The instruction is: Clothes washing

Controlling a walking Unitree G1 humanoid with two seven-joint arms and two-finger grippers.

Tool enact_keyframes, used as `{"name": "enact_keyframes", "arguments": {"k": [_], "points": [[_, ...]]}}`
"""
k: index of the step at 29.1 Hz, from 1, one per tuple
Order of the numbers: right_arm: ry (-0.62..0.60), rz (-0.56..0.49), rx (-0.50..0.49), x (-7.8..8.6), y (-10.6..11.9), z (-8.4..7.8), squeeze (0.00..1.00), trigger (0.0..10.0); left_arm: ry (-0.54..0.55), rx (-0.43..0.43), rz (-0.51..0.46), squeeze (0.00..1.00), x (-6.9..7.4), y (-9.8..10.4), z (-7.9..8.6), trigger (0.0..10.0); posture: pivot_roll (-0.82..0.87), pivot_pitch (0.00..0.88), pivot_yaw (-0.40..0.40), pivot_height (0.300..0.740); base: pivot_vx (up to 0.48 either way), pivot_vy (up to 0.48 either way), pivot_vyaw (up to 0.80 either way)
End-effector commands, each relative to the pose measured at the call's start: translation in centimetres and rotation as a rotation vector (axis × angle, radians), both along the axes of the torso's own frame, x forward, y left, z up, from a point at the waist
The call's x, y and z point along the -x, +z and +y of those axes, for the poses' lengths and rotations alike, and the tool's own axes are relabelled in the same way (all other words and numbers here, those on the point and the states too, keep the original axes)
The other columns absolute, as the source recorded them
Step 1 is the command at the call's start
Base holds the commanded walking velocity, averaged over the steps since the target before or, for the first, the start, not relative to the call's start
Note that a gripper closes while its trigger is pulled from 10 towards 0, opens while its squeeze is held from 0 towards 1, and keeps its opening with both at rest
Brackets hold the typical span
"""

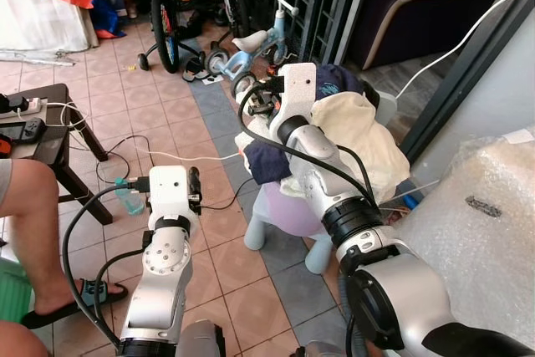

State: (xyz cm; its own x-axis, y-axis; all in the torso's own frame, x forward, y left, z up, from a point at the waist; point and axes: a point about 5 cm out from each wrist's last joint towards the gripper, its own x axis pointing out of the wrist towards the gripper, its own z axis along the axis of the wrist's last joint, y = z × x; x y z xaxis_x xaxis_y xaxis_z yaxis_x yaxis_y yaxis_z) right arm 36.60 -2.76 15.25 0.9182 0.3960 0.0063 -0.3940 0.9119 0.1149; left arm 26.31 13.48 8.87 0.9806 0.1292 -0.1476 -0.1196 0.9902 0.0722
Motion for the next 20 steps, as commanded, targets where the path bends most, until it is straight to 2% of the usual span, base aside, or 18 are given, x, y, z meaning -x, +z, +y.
{"name": "enact_keyframes", "arguments": {"k": [1,4,9,12,16,20], "points": [[0.025,0.007,0.006,0.3,-0.7,0.1,1.0,10.0,-0.01,0.009,-0.003,0.0,0.0,0.3,-0.3,10.0,0.05,0.067,-0.038,0.74,0.0,0.0,0.0],[0.034,-0.011,0.03,0.5,-0.8,0.0,1.0,10.0,-0.009,0.006,-0.001,0.0,0.1,0.3,-0.2,10.0,0.05,0.068,-0.035,0.74,0.0,0.0,0.0],[0.086,-0.101,0.151,1.2,-1.4,-0.7,1.0,10.0,-0.009,0.0,0.004,0.0,0.1,0.3,-0.2,10.0,0.05,0.075,-0.03,0.74,0.0,0.0,0.0],[0.102,-0.128,0.192,1.4,-1.7,-1.2,1.0,10.0,-0.008,-0.002,0.006,0.0,0.2,0.4,-0.1,10.0,0.05,0.077,-0.028,0.74,0.0,0.0,0.0],[0.085,-0.203,0.179,1.8,-1.0,-3.1,1.0,10.0,-0.009,-0.004,0.009,0.0,0.3,0.4,0.1,10.0,0.05,0.085,-0.021,0.74,0.0,0.0,0.0],[0.063,-0.22,0.177,2.0,-0.8,-4.0,1.0,10.0,-0.009,-0.003,0.01,0.0,0.3,0.4,0.2,10.0,0.05,0.087,-0.018,0.74,0.0,0.0,0.0]]}}
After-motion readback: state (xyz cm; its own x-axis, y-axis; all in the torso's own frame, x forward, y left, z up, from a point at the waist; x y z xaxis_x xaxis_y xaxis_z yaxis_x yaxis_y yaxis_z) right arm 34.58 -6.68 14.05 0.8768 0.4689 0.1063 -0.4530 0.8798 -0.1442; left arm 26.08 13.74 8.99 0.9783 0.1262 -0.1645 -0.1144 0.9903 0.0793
